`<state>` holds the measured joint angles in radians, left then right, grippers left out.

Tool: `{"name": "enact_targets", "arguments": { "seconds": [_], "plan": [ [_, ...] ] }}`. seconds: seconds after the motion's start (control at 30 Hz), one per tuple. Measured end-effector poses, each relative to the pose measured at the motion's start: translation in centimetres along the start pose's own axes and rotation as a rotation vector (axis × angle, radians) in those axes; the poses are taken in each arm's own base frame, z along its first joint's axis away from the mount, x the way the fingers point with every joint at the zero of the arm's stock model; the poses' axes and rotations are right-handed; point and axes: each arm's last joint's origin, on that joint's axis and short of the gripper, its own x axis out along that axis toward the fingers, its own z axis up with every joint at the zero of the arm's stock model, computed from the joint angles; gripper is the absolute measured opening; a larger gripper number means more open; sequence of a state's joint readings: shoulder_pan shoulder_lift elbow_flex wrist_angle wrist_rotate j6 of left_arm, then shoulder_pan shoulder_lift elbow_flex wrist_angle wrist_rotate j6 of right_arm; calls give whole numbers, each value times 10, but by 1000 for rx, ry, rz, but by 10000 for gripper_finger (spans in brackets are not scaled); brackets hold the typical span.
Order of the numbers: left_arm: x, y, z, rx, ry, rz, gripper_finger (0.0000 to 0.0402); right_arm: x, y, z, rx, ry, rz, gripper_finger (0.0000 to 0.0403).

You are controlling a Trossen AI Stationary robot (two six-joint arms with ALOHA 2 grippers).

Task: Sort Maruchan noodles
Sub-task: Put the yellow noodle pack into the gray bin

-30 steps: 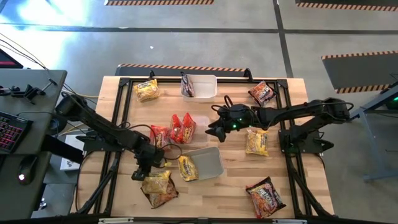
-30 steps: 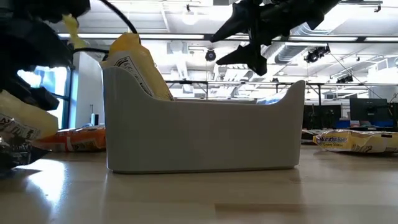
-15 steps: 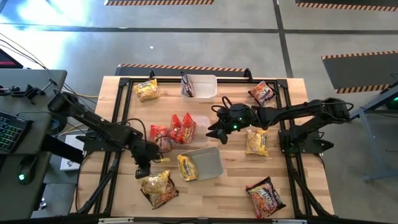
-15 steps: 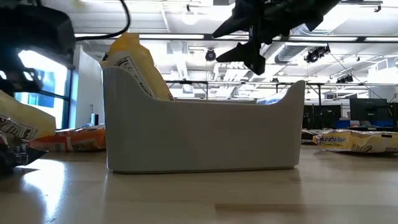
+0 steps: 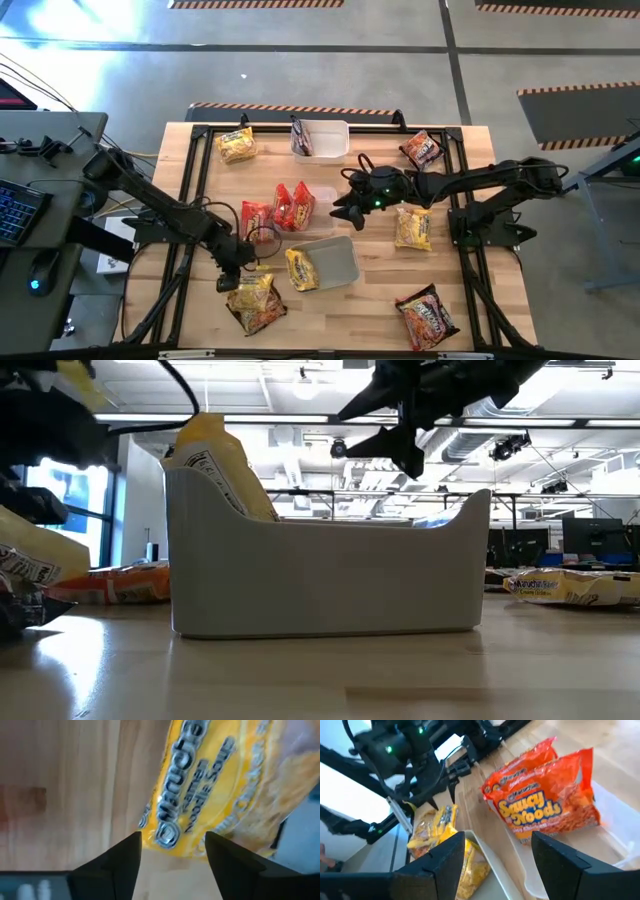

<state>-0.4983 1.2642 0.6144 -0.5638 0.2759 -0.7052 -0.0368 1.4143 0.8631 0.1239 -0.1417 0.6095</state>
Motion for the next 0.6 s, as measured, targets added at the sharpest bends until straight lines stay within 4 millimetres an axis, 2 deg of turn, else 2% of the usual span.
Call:
{"name": "enact_targets", "arguments": {
  "seconds": [0.2, 0.37, 0.47, 0.6],
  "plan": [
    [19, 2, 4, 105, 57, 19, 216, 0, -1, 0, 1, -9, -20, 220],
    [34, 4, 8, 154, 95, 40, 195, 0, -1, 0, 9, -14, -27, 220],
    [39, 6, 9, 174, 107, 55, 158, 0, -1, 0, 17, -16, -34, 220],
    [40, 6, 9, 217, 89, 66, 79, 0, -1, 1, 20, -21, -30, 220]
  ]
}}
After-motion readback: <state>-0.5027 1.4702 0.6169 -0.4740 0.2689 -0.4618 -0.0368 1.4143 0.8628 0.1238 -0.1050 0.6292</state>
